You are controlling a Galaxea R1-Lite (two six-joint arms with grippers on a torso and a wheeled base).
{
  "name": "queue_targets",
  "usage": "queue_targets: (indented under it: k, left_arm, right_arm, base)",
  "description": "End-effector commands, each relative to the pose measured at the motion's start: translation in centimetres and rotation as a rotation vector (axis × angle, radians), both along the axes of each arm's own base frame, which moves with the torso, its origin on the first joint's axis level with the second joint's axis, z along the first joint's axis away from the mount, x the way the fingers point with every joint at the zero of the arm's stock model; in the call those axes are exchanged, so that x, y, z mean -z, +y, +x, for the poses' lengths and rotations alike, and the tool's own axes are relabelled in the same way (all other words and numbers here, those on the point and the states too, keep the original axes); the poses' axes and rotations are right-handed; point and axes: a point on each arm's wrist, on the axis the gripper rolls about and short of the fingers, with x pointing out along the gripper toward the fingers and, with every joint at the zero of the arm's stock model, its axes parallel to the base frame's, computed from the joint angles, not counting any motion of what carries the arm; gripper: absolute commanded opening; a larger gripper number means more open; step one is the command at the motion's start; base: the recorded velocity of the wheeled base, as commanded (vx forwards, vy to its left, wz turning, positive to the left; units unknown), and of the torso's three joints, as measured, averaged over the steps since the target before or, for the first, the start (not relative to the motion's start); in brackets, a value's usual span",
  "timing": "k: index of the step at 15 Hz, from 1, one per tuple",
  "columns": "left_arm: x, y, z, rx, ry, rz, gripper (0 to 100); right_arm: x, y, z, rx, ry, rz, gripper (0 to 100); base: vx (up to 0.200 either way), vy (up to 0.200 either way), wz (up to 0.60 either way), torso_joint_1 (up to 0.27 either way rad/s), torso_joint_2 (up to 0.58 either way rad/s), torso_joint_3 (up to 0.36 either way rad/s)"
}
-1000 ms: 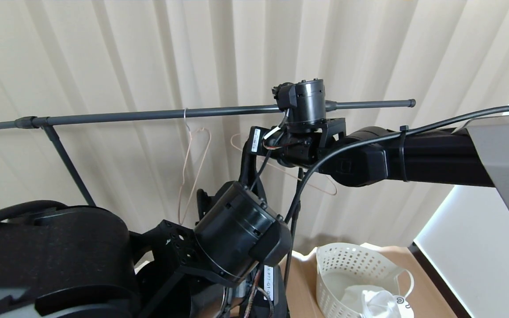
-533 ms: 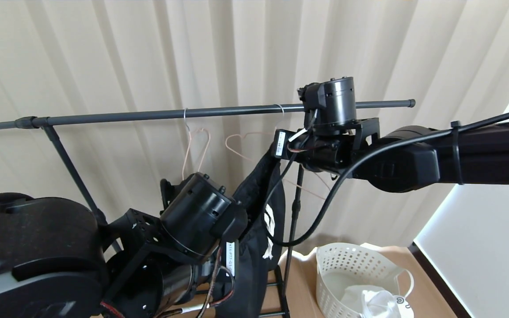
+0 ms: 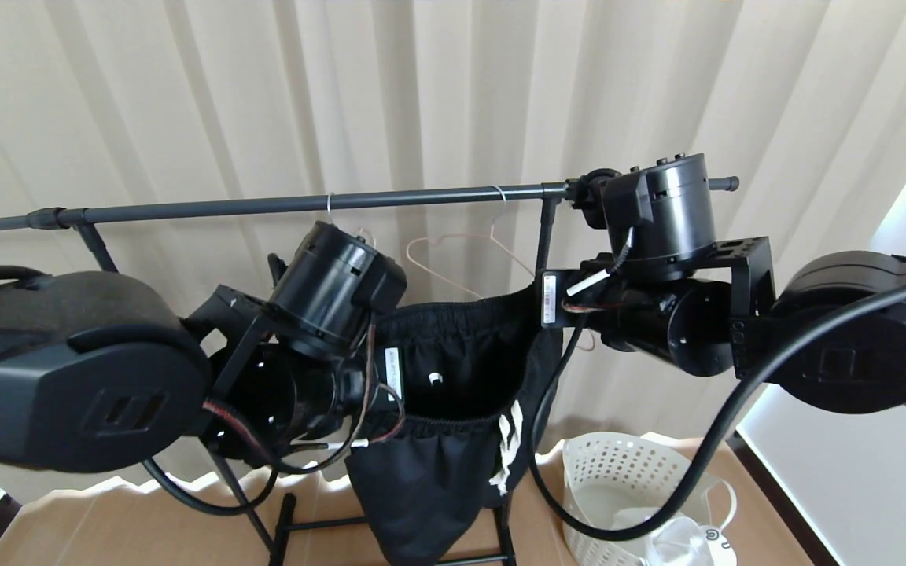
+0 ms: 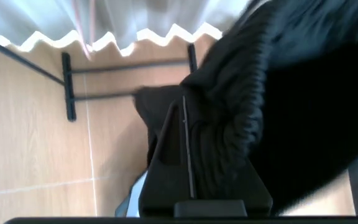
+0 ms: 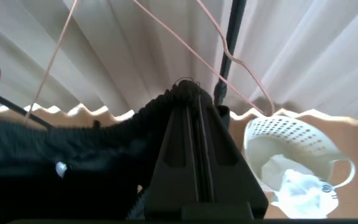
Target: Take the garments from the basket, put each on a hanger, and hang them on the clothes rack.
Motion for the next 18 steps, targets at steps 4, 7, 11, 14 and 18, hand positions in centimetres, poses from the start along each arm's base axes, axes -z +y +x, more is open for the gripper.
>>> queue_targets:
  k: [4,7,11,14,18]
  left_arm:
    - [0.5,-0.3,4.0,-0.061,-0.011,0.008,0]
    - [-0.6,-0.5,4.5,-0.051,-0.046,0.0,0]
    - [-2.7,-0.8,5.0,-0.043,-0.122,0.013,0]
    - [-4.3,-1.1,5.0,-0.028,-0.168,-0.001,0]
    - [-5.7,-1.7,5.0,-0.004,-0.214,-0.015,0]
  right_arm:
    - [1.1,0.2,-2.1,0.019,-0.009,-0.152,0]
    - [1.2,-0.1,-2.3,0.006,-0.01,-0.213,0]
    - [1.5,-0.7,-2.6,-0.012,-0.001,-0.273,0]
    - [1.7,-1.1,-2.3,-0.003,0.008,-0.297,0]
    - [2.9,-2.1,-2.3,-0.01,0.042,-0.37,0]
  base:
    - [0.0,0.0,0.0,0.0,0.0,0.0]
    - [0.0,0.0,0.0,0.0,0.0,0.0]
    - [0.0,0.0,0.0,0.0,0.0,0.0]
    - [0.0,0.0,0.0,0.0,0.0,0.0]
    - [0.0,0.0,0.0,0.0,0.0,0.0]
